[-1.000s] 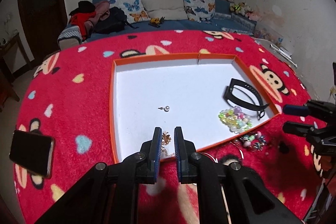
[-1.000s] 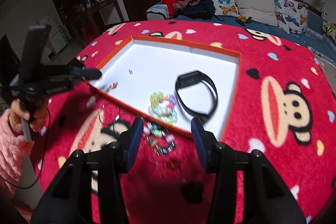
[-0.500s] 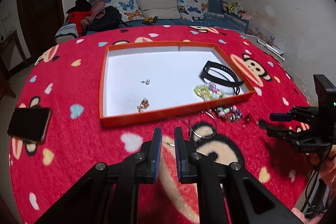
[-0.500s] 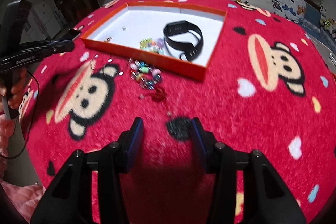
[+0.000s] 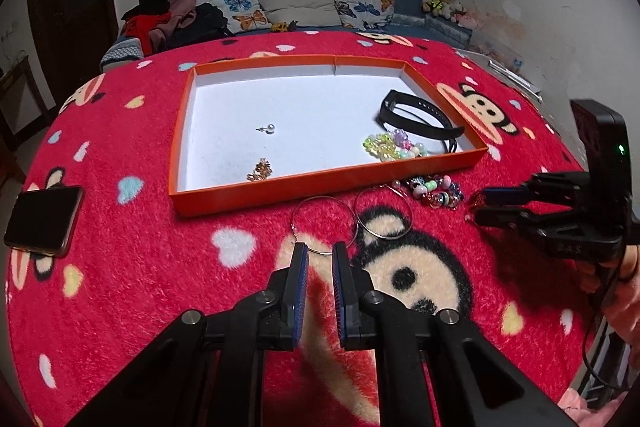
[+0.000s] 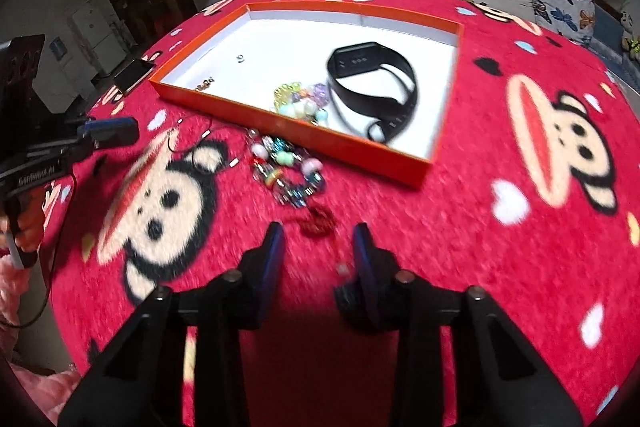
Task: Organize jewelry
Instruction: 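Move the right gripper to the red beaded bracelet and grasp it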
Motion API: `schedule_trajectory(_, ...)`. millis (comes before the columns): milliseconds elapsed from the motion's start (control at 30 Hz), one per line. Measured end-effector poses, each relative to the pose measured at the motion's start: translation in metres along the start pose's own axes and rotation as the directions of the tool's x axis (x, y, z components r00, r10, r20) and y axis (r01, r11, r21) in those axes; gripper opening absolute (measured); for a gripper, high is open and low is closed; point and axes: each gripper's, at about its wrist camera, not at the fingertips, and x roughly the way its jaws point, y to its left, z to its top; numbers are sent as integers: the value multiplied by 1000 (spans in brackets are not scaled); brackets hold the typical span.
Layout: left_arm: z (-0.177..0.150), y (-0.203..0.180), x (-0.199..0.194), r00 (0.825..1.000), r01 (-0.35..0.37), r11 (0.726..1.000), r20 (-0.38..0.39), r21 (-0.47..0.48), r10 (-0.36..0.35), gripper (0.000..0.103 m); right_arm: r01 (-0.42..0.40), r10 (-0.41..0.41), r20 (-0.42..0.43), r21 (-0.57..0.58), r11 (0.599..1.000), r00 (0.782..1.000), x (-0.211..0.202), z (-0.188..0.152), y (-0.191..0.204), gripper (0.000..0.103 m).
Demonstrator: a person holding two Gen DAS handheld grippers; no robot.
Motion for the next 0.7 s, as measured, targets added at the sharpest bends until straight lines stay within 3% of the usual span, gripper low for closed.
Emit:
schedule_trajectory(100,1,-4,6,1000,2,1000,-14,19,-2,14,8,-8,2,-17,1000,1000,6,4,5,19)
schedule_trajectory(200,2,-8,13,1000,11,999,-26,34,-10,14,14,-14,4,-19,1000,1000,6,5,6,17)
schedule_trajectory(267,3,-10,18,999,11,999,-30,43,-10,29,6,-6,6,-14,1000,1000,3,3,5,17)
schedule_trajectory(300,4,-10,20,1000,5,999,-25,46,-4,47,5,-5,5,-14,1000,1000,2,2,5,17)
schedule_trajectory(367,6,-11,22,1000,-4,999,-5,54,5,63,3,-3,3,-9,1000,1000,-1,-1,4,17)
schedule_trajectory(700,16,-6,46,999,13,993,-33,120,-9,63,-9,9,5,12,1000,1000,-7,-8,0,17)
